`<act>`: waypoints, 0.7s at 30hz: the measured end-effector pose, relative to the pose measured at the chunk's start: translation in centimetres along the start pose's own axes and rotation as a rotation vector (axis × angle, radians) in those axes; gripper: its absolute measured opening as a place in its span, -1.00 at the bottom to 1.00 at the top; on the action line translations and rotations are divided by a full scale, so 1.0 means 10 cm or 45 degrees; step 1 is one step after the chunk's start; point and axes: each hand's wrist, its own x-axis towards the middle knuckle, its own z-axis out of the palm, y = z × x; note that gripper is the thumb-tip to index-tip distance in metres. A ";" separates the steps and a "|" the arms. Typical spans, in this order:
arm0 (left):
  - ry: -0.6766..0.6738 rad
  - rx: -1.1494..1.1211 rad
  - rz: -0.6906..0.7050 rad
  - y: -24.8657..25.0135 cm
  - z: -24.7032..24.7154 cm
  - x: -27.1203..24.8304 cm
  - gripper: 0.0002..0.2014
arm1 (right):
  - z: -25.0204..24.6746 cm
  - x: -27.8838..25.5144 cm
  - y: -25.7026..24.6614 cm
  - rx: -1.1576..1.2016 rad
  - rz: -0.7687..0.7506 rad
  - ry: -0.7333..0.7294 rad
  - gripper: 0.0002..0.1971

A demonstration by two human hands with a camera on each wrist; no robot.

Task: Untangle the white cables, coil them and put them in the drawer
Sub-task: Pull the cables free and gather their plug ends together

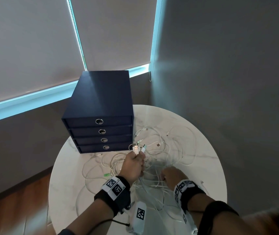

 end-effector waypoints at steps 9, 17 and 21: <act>0.046 -0.047 0.013 0.04 0.00 0.06 -0.77 | -1.43 0.22 0.00 0.907 -0.013 0.763 -0.92; 0.152 -0.104 0.154 0.04 0.05 0.16 -0.74 | -2.03 -0.11 -0.59 1.805 -0.411 0.725 -0.84; 0.130 -0.111 0.245 0.09 0.05 0.19 -0.78 | -1.60 -0.12 -0.71 1.651 -0.349 0.512 -0.76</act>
